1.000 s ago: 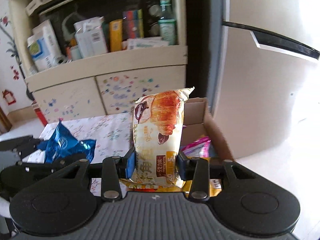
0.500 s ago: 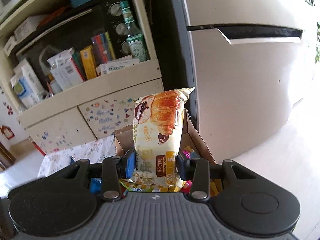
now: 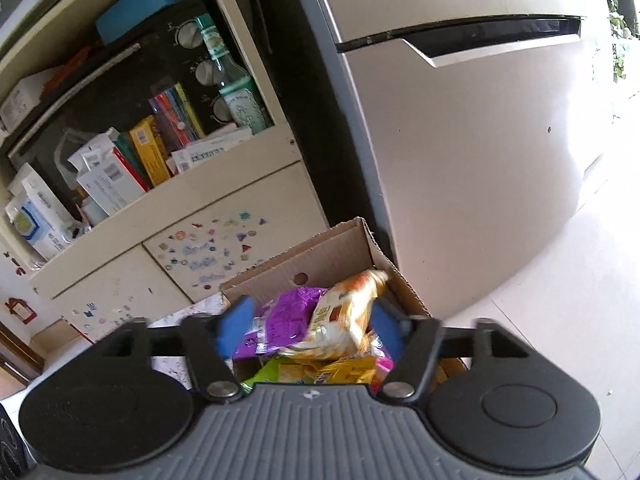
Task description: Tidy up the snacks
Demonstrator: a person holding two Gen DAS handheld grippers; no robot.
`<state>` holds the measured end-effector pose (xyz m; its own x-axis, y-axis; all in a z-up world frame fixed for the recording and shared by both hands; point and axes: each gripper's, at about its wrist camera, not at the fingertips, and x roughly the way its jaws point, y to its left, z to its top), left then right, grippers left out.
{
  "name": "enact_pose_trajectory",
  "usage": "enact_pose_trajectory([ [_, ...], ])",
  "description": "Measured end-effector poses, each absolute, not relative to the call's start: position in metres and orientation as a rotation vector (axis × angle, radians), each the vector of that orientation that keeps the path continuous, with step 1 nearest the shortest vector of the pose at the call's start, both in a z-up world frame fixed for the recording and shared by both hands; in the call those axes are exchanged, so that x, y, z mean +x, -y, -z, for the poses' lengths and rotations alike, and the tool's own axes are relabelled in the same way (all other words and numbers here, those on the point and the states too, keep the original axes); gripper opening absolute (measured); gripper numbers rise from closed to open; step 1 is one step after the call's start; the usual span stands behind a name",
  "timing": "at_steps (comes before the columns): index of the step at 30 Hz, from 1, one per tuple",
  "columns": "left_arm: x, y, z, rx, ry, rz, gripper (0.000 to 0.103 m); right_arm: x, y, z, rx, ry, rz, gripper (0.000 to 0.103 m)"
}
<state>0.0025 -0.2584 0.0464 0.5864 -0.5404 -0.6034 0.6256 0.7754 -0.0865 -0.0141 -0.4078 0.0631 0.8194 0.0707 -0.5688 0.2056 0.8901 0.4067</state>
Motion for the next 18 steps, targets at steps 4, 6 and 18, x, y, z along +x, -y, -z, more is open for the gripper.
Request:
enact_pose_trajectory([
  [4,-0.007,0.263,-0.052,0.207,-0.679,0.653,0.100,-0.019,0.408,-0.064,0.489,-0.615,0.074,0.086],
  [6,-0.012,0.264,-0.055,0.224,-0.692,0.639,0.102,-0.021,0.408,-0.065,0.474,-0.621,0.089,0.089],
  [18,-0.041,0.265,-0.074,0.354,-0.733,0.549,0.102,-0.050,0.418,-0.061,0.455,-0.667,0.182,0.096],
])
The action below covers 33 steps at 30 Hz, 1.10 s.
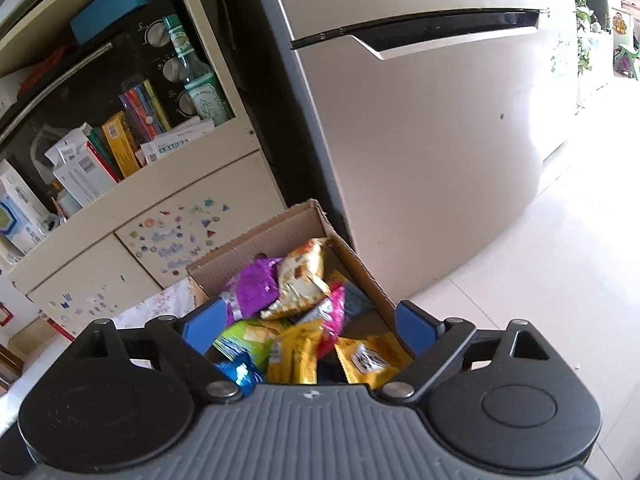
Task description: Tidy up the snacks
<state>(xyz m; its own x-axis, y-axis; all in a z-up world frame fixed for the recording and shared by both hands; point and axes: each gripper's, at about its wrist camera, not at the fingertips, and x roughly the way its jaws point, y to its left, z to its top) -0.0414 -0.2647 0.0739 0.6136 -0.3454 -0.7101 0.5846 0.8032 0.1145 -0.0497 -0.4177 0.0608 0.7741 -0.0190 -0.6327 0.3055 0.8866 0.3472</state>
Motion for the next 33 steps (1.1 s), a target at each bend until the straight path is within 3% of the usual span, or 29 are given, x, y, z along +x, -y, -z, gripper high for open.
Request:
enact_pose_trajectory([
  [9,-0.063,0.259,-0.094,0.451,-0.712,0.477,0.102,-0.072,0.419,-0.066,0.469,-0.646,0.204,0.099],
  [18,-0.048,0.248,-0.102,0.357,-0.756,0.501,0.102,-0.089,0.424,-0.057,0.420,-0.690,0.308,0.103],
  [26,-0.024,0.254,-0.095,0.395,-0.717,0.490,0.102,-0.078,0.414,-0.047,0.356,-0.751,0.318,0.103],
  [33,0.004,0.243,-0.079,0.294,-0.785,0.434,0.102,-0.070,0.402,-0.041,0.311,-0.799,0.356,0.103],
])
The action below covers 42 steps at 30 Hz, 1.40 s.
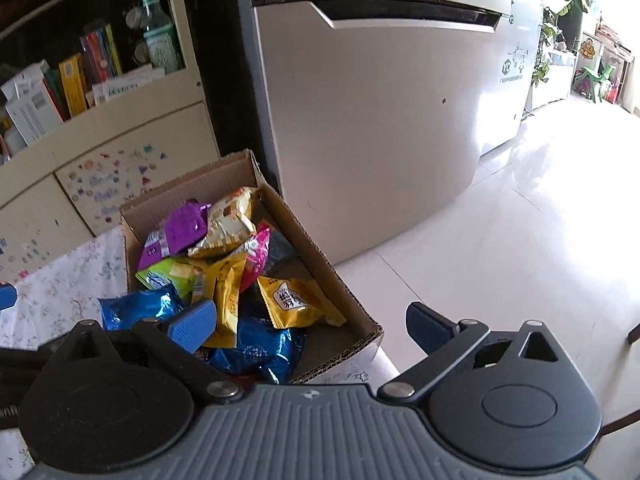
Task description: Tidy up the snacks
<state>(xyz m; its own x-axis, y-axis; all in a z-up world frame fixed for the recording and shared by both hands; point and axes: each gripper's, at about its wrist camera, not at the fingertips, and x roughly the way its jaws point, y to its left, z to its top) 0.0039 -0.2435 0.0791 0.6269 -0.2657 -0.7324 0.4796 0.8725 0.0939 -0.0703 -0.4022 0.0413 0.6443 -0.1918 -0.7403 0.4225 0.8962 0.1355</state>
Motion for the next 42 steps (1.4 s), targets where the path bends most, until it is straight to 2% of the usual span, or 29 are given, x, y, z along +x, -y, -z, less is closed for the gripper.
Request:
enact_pose_trajectory([
  [9,0.025,0.236,-0.065,0.196,-0.851,0.406,0.102,-0.060,0.383,-0.033,0.255,-0.854,0.371,0.103],
  [42,0.030,0.245,-0.055,0.369,-0.771,0.387,0.102,-0.046,0.370,-0.019,0.197,-0.921,0.394,0.103],
])
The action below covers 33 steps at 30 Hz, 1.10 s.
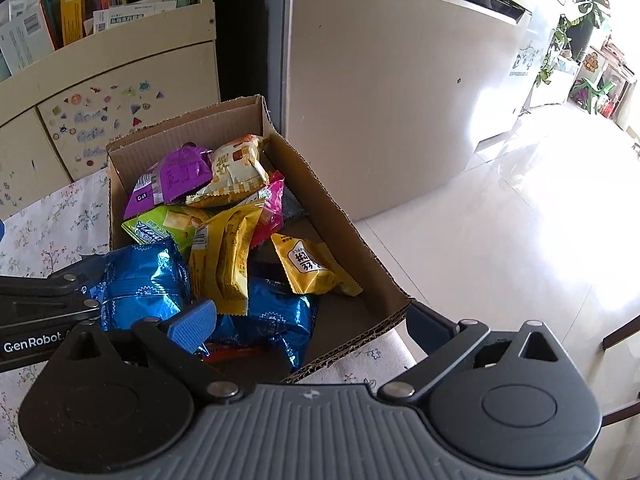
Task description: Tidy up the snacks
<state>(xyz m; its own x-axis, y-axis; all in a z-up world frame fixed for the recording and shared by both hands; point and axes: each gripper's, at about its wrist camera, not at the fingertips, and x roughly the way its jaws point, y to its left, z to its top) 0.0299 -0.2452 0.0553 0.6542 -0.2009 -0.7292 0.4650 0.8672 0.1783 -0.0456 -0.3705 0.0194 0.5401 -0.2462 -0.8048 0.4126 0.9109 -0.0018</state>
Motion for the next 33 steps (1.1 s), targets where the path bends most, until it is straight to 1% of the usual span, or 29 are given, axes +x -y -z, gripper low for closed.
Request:
enact_pose_trajectory([
  [16,0.030,0.233,-0.050,0.361,-0.798,0.353,0.101,-0.042,0.359,-0.017,0.140,-0.921,0.378,0.103],
  [33,0.017,0.182,-0.059,0.358,-0.787,0.282,0.101,-0.043,0.320,-0.024,0.119,-0.884,0.286,0.103],
])
